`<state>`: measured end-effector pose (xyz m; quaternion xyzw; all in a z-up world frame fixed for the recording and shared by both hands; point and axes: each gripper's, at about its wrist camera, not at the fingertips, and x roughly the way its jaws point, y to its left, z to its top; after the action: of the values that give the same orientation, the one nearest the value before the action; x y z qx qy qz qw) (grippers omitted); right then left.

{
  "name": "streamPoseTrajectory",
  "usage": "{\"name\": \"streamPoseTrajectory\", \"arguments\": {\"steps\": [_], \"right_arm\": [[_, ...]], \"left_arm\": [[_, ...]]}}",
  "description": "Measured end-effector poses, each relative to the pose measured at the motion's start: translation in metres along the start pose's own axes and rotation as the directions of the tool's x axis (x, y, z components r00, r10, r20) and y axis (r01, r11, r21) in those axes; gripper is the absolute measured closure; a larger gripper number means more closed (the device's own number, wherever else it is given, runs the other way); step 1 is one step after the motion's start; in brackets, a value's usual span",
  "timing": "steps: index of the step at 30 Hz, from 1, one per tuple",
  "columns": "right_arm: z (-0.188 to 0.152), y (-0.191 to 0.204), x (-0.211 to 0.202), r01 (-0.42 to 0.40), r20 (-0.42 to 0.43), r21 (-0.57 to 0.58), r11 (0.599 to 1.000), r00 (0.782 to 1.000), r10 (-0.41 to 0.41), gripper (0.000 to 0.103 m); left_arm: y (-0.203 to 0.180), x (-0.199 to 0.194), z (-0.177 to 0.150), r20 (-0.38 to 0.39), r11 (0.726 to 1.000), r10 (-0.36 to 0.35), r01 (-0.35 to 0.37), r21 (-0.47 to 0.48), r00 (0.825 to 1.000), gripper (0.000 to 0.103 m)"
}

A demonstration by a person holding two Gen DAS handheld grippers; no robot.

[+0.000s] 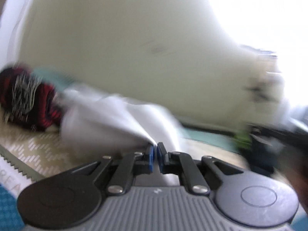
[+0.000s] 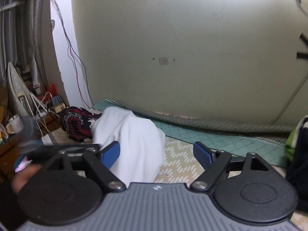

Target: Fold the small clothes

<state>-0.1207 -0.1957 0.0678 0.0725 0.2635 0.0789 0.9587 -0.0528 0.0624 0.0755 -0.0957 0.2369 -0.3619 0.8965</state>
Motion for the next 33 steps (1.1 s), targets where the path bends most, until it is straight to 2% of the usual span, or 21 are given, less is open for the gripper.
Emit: {"name": "streamPoseTrajectory", "arguments": {"steps": [2, 3, 4, 5, 7, 9, 11, 13, 15, 16, 17, 18, 19, 20, 21, 23, 26, 29, 31, 33], "right_arm": [[0.006, -0.001, 0.000, -0.022, 0.003, -0.013, 1.000, 1.000, 0.022, 0.025], [0.012, -0.001, 0.001, -0.044, 0.002, -0.021, 0.999, 0.999, 0.044, 0.025], [0.012, -0.008, -0.006, -0.063, -0.001, -0.024, 0.998, 0.998, 0.063, 0.025], [0.013, -0.006, 0.000, -0.081, -0.008, -0.028, 0.996, 0.997, 0.081, 0.025], [0.019, -0.007, 0.011, -0.127, -0.031, -0.047, 0.991, 0.992, 0.126, 0.025], [0.024, 0.004, 0.027, -0.165, -0.057, -0.089, 0.982, 0.985, 0.160, 0.025], [0.032, 0.024, 0.052, -0.205, -0.081, -0.116, 0.972, 0.977, 0.197, 0.023], [0.038, 0.043, 0.074, -0.220, -0.110, -0.151, 0.964, 0.973, 0.204, 0.017], [0.036, 0.052, 0.100, -0.181, -0.147, -0.186, 0.966, 0.977, 0.155, 0.017], [0.031, 0.052, 0.115, -0.158, -0.196, -0.183, 0.970, 0.973, 0.121, 0.017], [0.026, 0.047, 0.125, -0.127, -0.238, -0.184, 0.975, 0.968, 0.081, 0.023], [0.016, 0.042, 0.135, -0.100, -0.281, -0.187, 0.977, 0.959, 0.044, 0.034], [0.004, 0.036, 0.140, -0.102, -0.330, -0.173, 0.980, 0.943, 0.040, 0.083], [-0.002, 0.028, 0.137, -0.109, -0.351, -0.145, 0.983, 0.935, 0.051, 0.101], [-0.005, 0.023, 0.124, -0.094, -0.326, -0.132, 0.987, 0.944, 0.047, 0.102], [0.001, 0.013, 0.082, -0.081, -0.234, -0.130, 0.988, 0.971, 0.049, 0.103], [0.014, -0.015, -0.006, -0.100, -0.088, -0.057, 0.993, 0.992, 0.095, 0.103], [0.012, -0.038, -0.110, -0.175, 0.055, -0.046, 0.983, 0.983, 0.178, 0.103], [-0.002, -0.053, -0.168, -0.247, 0.084, -0.037, 0.968, 0.965, 0.250, 0.103], [-0.024, -0.069, -0.220, -0.266, 0.113, -0.018, 0.964, 0.957, 0.266, 0.103]], "left_arm": [[-0.016, -0.062, -0.025, 0.028, 0.984, -0.138, 0.133, 0.120, 0.990, 0.098], [-0.021, -0.092, -0.042, 0.033, 0.970, -0.180, 0.172, 0.169, 0.983, 0.096], [-0.019, -0.114, -0.053, 0.034, 0.970, -0.181, 0.173, 0.170, 0.983, 0.092], [-0.013, -0.129, -0.061, 0.026, 0.978, -0.162, 0.157, 0.141, 0.986, 0.092], [0.007, -0.150, -0.070, 0.024, 0.997, -0.074, 0.073, 0.035, 0.997, 0.092], [0.030, -0.160, -0.072, 0.037, 0.995, 0.068, -0.066, -0.070, 0.997, 0.092], [0.051, -0.153, -0.068, 0.023, 0.973, 0.169, -0.162, -0.165, 0.985, 0.087], [0.080, -0.140, -0.062, -0.006, 0.936, 0.221, -0.214, -0.279, 0.975, 0.068], [0.105, -0.122, -0.055, -0.033, 0.902, 0.235, -0.231, -0.365, 0.971, 0.066], [0.115, -0.113, -0.050, -0.043, 0.894, 0.243, -0.241, -0.378, 0.969, 0.065], [0.130, -0.106, -0.041, -0.065, 0.885, 0.263, -0.267, -0.381, 0.963, 0.064], [0.138, -0.086, -0.032, -0.100, 0.875, 0.289, -0.305, -0.376, 0.952, 0.064], [0.144, -0.070, -0.030, -0.125, 0.870, 0.290, -0.316, -0.378, 0.949, 0.068], [0.142, -0.061, -0.031, -0.140, 0.875, 0.263, -0.298, -0.381, 0.954, 0.073], [0.142, -0.047, -0.031, -0.147, 0.893, 0.210, -0.250, -0.373, 0.967, 0.097], [0.133, -0.039, -0.023, -0.154, 0.910, 0.211, -0.251, -0.330, 0.965, 0.097], [0.110, -0.073, 0.004, -0.009, 0.953, 0.117, -0.115, -0.279, 0.993, 0.097], [0.078, -0.123, 0.023, 0.130, 0.981, -0.004, 0.029, -0.190, 0.991, 0.097], [0.055, -0.152, 0.026, 0.182, 0.992, -0.072, 0.090, -0.093, 0.981, 0.097], [0.036, -0.183, 0.014, 0.207, 0.988, -0.152, 0.152, 0.017, 0.966, 0.097]]}}
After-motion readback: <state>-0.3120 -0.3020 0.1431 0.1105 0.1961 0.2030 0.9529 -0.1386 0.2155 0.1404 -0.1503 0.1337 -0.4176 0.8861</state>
